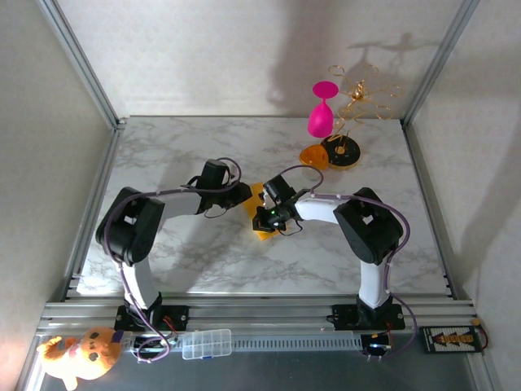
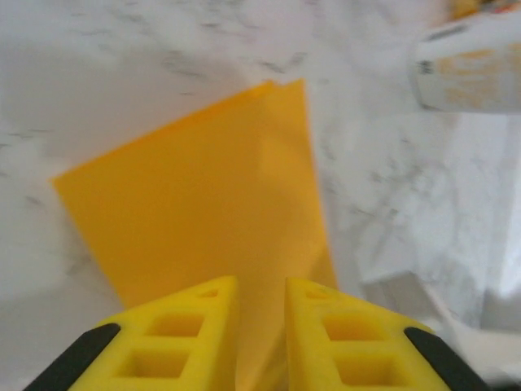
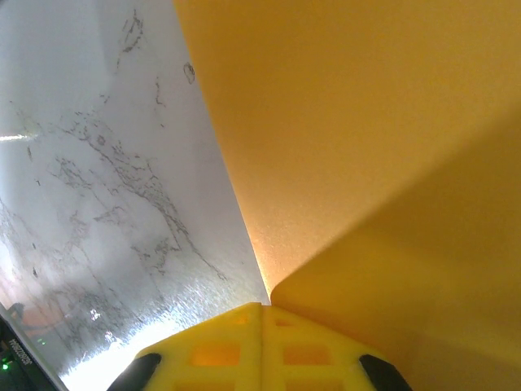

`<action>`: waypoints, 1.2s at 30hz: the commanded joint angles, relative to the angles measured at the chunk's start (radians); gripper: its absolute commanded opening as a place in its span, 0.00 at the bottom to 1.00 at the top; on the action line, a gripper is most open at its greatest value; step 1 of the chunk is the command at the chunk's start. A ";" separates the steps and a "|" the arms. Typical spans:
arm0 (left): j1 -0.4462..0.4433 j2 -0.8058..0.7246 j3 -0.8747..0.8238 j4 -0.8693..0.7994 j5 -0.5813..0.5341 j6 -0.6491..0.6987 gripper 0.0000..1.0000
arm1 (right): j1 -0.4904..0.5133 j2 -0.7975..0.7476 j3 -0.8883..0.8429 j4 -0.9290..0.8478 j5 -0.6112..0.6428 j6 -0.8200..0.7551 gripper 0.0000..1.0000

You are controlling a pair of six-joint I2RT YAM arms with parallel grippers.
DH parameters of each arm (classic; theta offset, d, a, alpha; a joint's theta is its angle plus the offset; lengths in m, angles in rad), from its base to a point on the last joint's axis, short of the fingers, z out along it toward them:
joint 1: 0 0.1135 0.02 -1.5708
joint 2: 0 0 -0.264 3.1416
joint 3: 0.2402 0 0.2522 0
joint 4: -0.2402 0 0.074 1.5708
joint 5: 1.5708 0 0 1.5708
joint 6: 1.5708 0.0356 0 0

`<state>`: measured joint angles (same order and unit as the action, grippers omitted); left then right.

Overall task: Fold a paper plane with a square sheet of paper (pick it up from the middle)
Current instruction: First fold in half a square sheet of paper at the center of the table.

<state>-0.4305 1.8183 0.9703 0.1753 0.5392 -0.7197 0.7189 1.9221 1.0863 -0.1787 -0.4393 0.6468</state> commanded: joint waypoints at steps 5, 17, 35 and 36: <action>-0.048 -0.044 -0.085 0.023 -0.005 0.029 0.10 | 0.011 0.024 -0.032 -0.081 0.049 -0.006 0.01; -0.099 0.010 -0.116 0.025 -0.004 0.000 0.07 | 0.011 0.030 -0.032 -0.084 0.054 -0.001 0.01; -0.065 0.073 -0.052 -0.073 -0.139 0.040 0.06 | 0.010 0.019 -0.079 -0.102 0.078 0.000 0.01; -0.057 0.080 -0.039 -0.081 -0.140 0.041 0.07 | 0.010 0.018 -0.088 -0.105 0.077 -0.005 0.01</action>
<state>-0.5152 1.8584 0.8989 0.1505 0.4713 -0.7029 0.7189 1.9144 1.0584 -0.1448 -0.4377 0.6472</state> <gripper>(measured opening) 0.068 0.055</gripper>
